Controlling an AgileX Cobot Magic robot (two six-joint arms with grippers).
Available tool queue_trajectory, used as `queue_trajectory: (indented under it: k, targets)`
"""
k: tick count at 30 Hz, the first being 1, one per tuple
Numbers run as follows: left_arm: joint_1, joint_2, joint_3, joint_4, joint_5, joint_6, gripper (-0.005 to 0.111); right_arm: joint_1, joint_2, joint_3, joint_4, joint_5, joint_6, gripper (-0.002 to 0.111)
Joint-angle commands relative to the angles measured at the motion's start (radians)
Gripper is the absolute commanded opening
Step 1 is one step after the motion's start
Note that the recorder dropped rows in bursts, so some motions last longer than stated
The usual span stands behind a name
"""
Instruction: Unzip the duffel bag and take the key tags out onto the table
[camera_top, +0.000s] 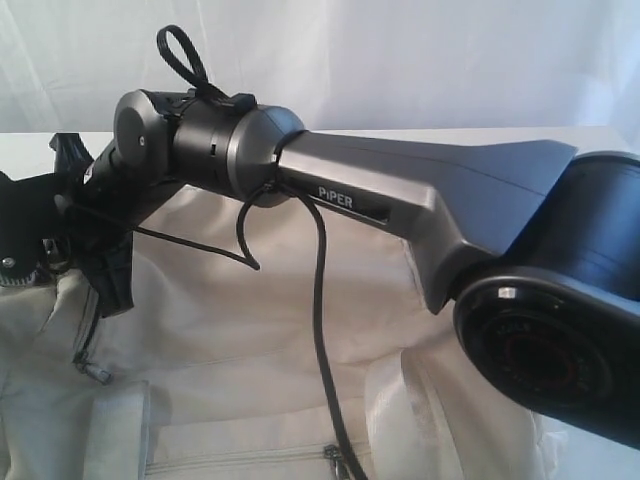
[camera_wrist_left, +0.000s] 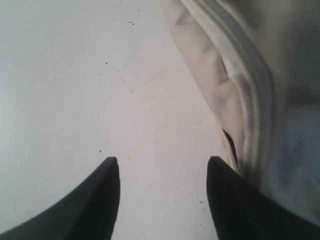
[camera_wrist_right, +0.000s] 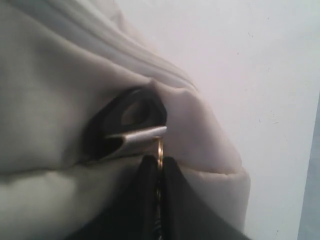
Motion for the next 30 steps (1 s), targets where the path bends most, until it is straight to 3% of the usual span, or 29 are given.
queue_trajectory:
  k: [1, 13, 19, 24, 30]
  targets:
    - [0.001, -0.009, 0.007, -0.005, 0.006, -0.006, 0.056, 0.0, -0.036, 0.001, -0.082, -0.068, 0.161, 0.0]
    - [0.001, -0.009, 0.007, -0.025, -0.057, 0.006, 0.056, -0.087, -0.091, 0.001, -0.096, -0.088, 0.495, 0.0]
    - [0.001, -0.04, 0.007, -0.174, -0.15, 0.18, 0.056, -0.126, -0.089, 0.001, 0.056, -0.088, 0.499, 0.0]
    - [0.001, -0.1, 0.007, -0.155, -0.247, 0.188, 0.056, -0.17, -0.087, 0.001, 0.233, -0.062, 0.489, 0.0]
    - [0.001, -0.139, 0.007, -0.073, -0.248, 0.137, 0.056, -0.235, -0.087, -0.001, 0.462, 0.067, 0.398, 0.0]
